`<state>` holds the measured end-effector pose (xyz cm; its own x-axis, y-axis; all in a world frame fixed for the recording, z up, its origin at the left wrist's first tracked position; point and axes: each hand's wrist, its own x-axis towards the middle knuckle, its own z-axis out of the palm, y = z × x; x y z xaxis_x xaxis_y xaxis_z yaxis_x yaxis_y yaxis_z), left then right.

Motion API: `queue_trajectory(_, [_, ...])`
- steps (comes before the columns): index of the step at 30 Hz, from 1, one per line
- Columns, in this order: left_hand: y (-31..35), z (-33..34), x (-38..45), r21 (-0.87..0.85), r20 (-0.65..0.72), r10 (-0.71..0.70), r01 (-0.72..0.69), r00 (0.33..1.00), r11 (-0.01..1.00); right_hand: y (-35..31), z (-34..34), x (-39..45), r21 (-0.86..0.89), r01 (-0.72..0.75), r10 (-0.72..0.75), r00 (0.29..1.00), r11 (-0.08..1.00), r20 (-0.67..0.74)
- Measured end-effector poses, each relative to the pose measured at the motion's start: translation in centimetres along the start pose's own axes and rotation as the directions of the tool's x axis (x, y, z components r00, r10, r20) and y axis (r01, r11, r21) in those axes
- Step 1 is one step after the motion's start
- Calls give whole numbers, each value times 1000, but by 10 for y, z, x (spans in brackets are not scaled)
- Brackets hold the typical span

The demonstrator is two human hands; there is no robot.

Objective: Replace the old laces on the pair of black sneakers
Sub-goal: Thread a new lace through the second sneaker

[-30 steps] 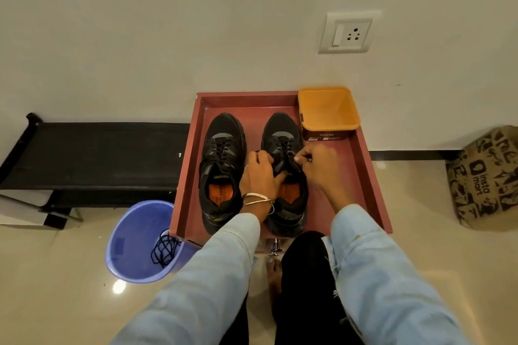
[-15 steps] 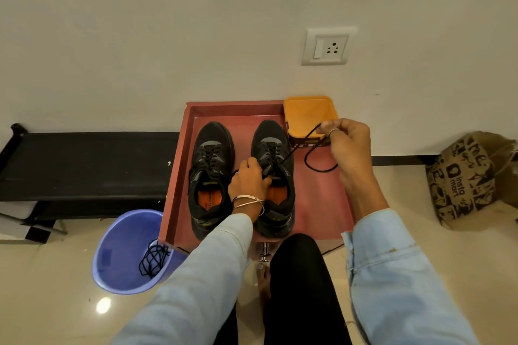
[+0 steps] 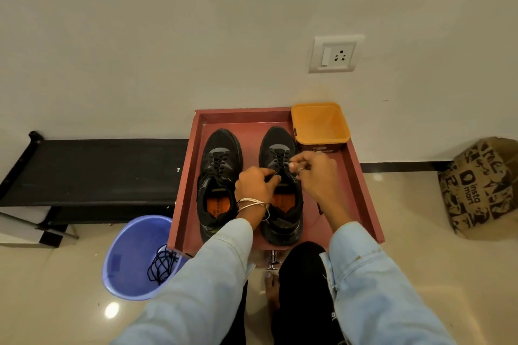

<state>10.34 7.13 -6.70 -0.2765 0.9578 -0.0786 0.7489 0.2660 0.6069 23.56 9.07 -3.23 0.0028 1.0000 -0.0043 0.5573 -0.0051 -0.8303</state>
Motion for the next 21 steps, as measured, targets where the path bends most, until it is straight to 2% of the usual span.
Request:
queue_trajectory(6, [-6,-3,6,-156,5,-61,61,998,986,15,30,-1,-341,146,-121,988,929,92])
queue_trajectory(13, [-13,-3,10,-219,25,-95,98,995,971,12,43,-5,-451,154,-127,988,879,89])
queue_trajectory(17, [-14,-3,10,-231,24,-96,99,995,968,12,45,-4,-444,110,-104,994,889,38])
queue_trajectory(21, [-14,-3,9,-223,1,-89,87,996,971,7,48,1,-490,138,-108,990,861,90])
